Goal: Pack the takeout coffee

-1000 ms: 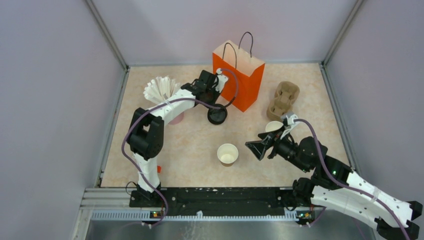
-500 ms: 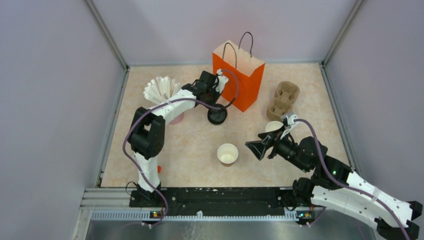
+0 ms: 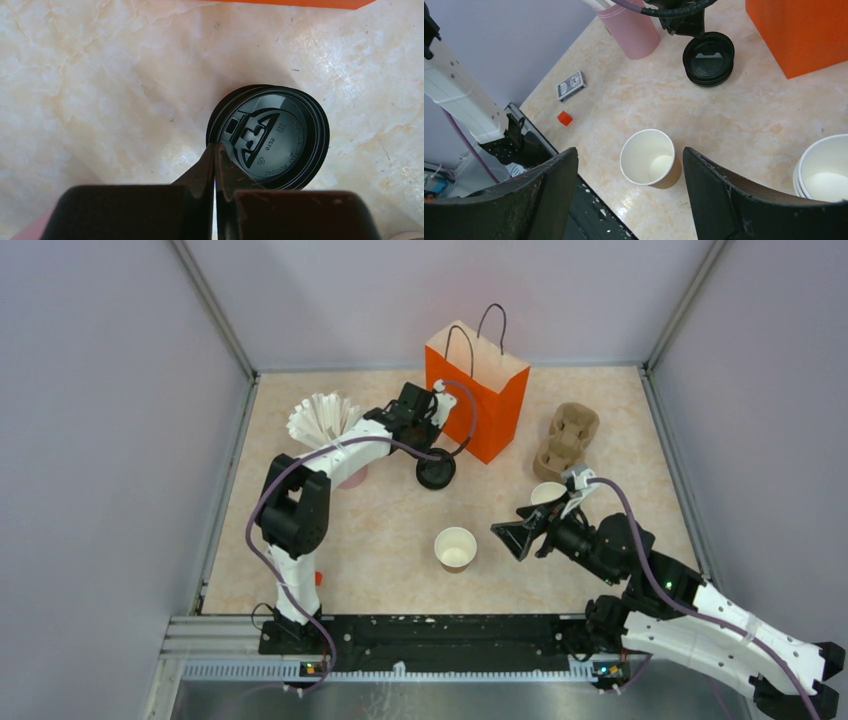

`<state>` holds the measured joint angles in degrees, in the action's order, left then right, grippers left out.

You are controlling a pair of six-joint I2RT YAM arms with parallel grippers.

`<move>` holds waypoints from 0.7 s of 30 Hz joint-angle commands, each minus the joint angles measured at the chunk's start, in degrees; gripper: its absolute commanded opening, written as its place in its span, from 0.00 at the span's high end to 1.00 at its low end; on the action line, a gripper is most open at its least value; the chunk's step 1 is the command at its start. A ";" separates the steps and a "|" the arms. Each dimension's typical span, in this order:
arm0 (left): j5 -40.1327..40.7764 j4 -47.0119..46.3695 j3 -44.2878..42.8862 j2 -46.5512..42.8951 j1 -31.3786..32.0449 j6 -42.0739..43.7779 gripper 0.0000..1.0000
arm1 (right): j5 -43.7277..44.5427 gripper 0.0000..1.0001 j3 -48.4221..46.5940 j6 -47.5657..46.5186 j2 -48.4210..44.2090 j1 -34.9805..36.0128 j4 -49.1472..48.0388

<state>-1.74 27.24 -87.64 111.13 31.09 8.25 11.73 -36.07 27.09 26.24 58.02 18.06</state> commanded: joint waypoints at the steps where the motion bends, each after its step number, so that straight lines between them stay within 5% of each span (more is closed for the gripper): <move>1: -1.41 0.58 -1.18 -3.93 -0.13 -0.77 1.00 | 0.61 0.25 0.00 0.33 -0.82 0.50 -0.75; 12: -1.05 1.52 -0.98 -7.50 -0.07 -3.63 1.00 | 11.94 0.25 4.86 -0.72 2.05 0.47 -4.78; 17: -1.21 1.79 -0.26 -9.37 -0.07 -4.58 1.00 | 13.89 0.06 5.36 -1.28 5.42 0.45 -6.95; 21: -1.94 3.62 -0.31 -11.31 -0.07 -6.64 1.00 | 16.12 0.05 6.62 -9.73 7.87 0.45 -12.77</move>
<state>-2.37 29.47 -87.64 104.57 31.09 4.21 23.24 -30.20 25.17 32.21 58.02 13.06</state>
